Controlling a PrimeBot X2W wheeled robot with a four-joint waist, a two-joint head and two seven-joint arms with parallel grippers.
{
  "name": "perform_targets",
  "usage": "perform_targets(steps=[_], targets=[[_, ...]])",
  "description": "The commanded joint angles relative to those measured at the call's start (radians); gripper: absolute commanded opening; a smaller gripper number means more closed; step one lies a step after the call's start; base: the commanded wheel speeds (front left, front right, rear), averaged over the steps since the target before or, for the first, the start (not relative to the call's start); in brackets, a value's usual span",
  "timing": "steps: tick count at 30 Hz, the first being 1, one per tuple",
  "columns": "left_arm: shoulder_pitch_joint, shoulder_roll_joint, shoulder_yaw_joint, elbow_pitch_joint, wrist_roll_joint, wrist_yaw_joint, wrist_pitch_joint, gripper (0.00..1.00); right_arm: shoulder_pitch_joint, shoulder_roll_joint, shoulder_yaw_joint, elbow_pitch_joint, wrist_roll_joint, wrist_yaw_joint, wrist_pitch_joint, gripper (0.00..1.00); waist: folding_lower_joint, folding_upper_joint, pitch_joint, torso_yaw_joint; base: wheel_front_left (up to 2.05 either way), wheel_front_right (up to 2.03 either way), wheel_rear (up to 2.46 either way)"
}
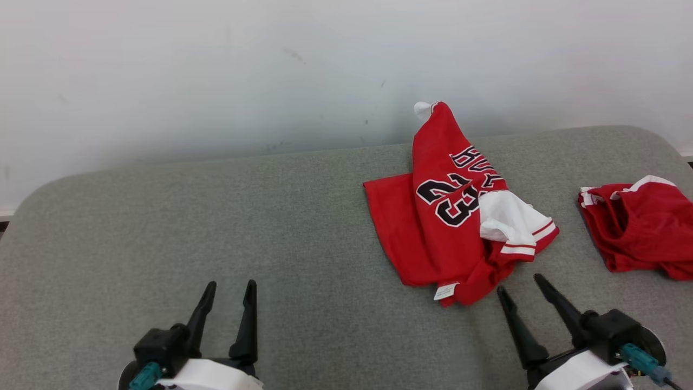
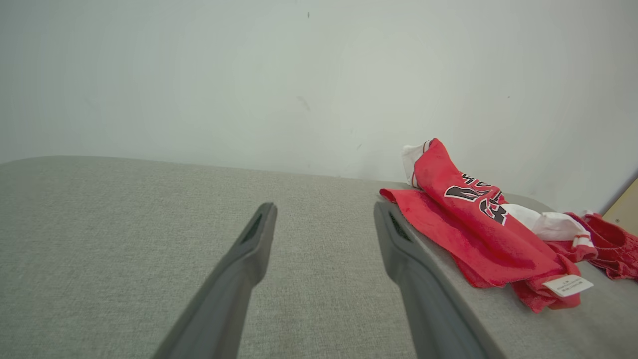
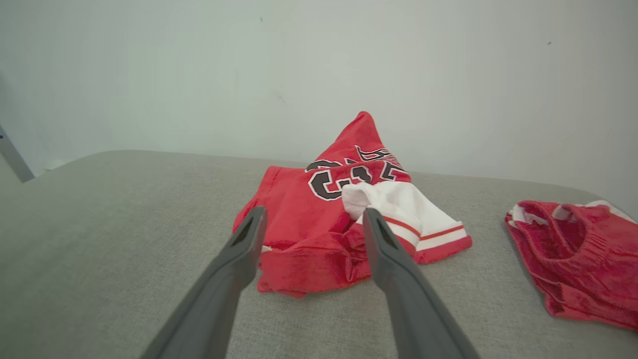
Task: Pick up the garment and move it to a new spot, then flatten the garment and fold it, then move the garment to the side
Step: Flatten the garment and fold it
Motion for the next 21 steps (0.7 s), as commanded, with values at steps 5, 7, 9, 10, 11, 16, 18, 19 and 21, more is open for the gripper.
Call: perform_targets(steps=[5,7,9,10,11,16,18,19,21], targets=[[-0.013,0.004,-0.003,0.007,-0.003,-0.005,0.000,1.00,-0.062,-0.023,0.094,0.040,-0.062,-0.002,0.080,1.00,0.0001,-0.0001,0.015,0.029,0.00,0.00,0.00],[-0.019,0.004,-0.006,0.008,-0.005,-0.005,0.000,1.00,-0.097,-0.028,0.125,0.067,-0.079,-0.002,0.110,1.00,0.0001,-0.0001,0.021,0.045,0.00,0.00,0.00],[-0.021,0.004,-0.008,0.008,-0.008,-0.003,0.000,1.00,-0.128,-0.034,0.149,0.107,-0.096,-0.002,0.148,1.00,0.0001,-0.0001,0.027,0.064,0.00,0.00,0.00],[-0.023,0.004,-0.010,0.009,-0.010,-0.001,0.000,1.00,-0.143,-0.040,0.161,0.128,-0.104,-0.002,0.169,1.00,0.0001,-0.0001,0.030,0.075,0.00,0.00,0.00],[-0.026,0.004,-0.013,0.009,-0.013,-0.002,0.000,1.00,-0.159,-0.042,0.168,0.147,-0.111,-0.002,0.185,1.00,0.0001,-0.0001,0.034,0.086,0.00,0.00,0.00],[-0.034,0.004,-0.017,0.011,-0.019,0.002,0.000,1.00,-0.213,-0.061,0.206,0.241,-0.119,-0.002,0.239,1.00,0.0001,-0.0001,0.046,0.138,0.00,0.00,0.00],[-0.036,0.004,-0.017,0.012,-0.020,0.001,0.000,1.00,-0.224,-0.068,0.213,0.287,-0.111,-0.002,0.269,1.00,0.0001,-0.0001,0.047,0.156,0.00,0.00,0.00],[-0.036,0.004,-0.017,0.012,-0.020,0.002,0.000,1.00,-0.230,-0.071,0.218,0.309,-0.110,-0.002,0.285,1.00,0.0001,-0.0001,0.048,0.164,0.00,0.00,0.00],[-0.035,0.004,-0.016,0.013,-0.021,0.001,0.000,1.00,-0.237,-0.075,0.229,0.343,-0.103,-0.002,0.309,1.00,0.0001,-0.0001,0.049,0.179,0.00,0.00,0.00]])
